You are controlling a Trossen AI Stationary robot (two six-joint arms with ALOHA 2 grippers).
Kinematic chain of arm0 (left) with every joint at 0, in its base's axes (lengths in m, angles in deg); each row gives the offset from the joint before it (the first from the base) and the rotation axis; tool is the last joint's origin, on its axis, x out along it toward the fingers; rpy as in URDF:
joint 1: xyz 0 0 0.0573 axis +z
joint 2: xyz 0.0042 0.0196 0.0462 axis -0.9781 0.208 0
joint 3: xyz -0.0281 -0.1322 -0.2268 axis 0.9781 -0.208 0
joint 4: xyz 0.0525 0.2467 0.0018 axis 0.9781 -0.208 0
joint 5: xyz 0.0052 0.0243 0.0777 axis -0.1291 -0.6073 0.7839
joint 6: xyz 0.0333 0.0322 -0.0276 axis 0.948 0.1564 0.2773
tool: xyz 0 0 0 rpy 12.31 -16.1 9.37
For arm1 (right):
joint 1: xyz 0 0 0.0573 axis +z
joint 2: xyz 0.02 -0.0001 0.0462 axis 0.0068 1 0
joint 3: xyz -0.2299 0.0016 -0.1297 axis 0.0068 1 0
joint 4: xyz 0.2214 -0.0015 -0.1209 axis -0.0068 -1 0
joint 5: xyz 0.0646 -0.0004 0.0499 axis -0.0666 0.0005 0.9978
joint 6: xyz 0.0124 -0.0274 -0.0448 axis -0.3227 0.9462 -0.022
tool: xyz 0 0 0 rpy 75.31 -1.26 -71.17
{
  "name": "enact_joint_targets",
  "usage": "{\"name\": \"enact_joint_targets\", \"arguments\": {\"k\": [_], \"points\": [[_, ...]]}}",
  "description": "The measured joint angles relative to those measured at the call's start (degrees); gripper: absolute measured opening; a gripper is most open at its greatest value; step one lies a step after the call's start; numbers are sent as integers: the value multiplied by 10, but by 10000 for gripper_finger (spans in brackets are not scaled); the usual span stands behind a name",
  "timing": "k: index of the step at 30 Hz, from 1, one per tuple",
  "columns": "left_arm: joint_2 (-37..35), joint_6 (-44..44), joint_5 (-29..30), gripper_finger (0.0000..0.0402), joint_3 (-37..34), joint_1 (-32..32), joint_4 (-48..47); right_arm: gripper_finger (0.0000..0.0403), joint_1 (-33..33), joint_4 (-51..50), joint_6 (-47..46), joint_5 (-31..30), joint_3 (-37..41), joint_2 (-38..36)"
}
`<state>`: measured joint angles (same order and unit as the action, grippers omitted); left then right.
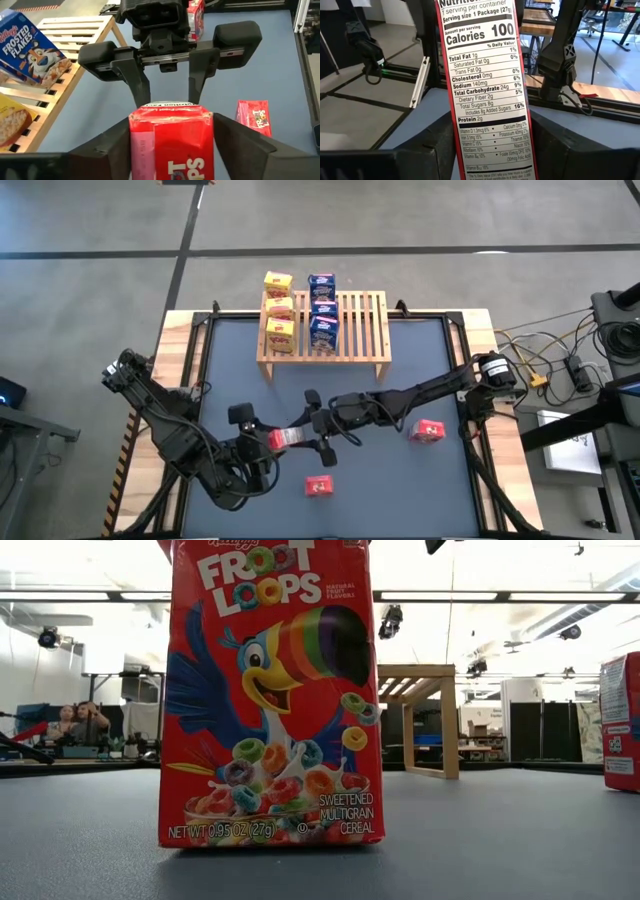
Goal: Stack cereal on shelf
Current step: Put the bottom left red cereal box on the shelf
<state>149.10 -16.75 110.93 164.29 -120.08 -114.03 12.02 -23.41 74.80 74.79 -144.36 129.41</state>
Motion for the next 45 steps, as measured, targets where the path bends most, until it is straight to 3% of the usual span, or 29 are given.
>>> {"name": "enact_joint_targets", "arguments": {"k": [6, 11, 14, 19, 27, 33, 45], "points": [[-1, 4, 10, 278, 44, -10, -69, 188, -8, 1, 10, 7, 0, 0], [-19, 1, 106, 281, 68, -54, -125, 188, -23, 2, 10, 10, 1, 0], [-35, -28, 178, 276, 52, -100, -147, 187, -34, 5, 5, 44, 3, -3], [-66, -123, 302, 267, -22, -172, -162, 187, -44, 38, -9, 95, 26, -33], [-112, -314, 339, 263, -211, -197, -133, 187, -48, 123, 14, 89, 126, -146], [-130, -341, 400, 262, -328, -202, -12, 187, -50, 139, 35, 32, 215, -248], [-132, -466, 417, 262, -460, -201, 129, 187, -80, 183, 29, 3, 315, -385]]}}
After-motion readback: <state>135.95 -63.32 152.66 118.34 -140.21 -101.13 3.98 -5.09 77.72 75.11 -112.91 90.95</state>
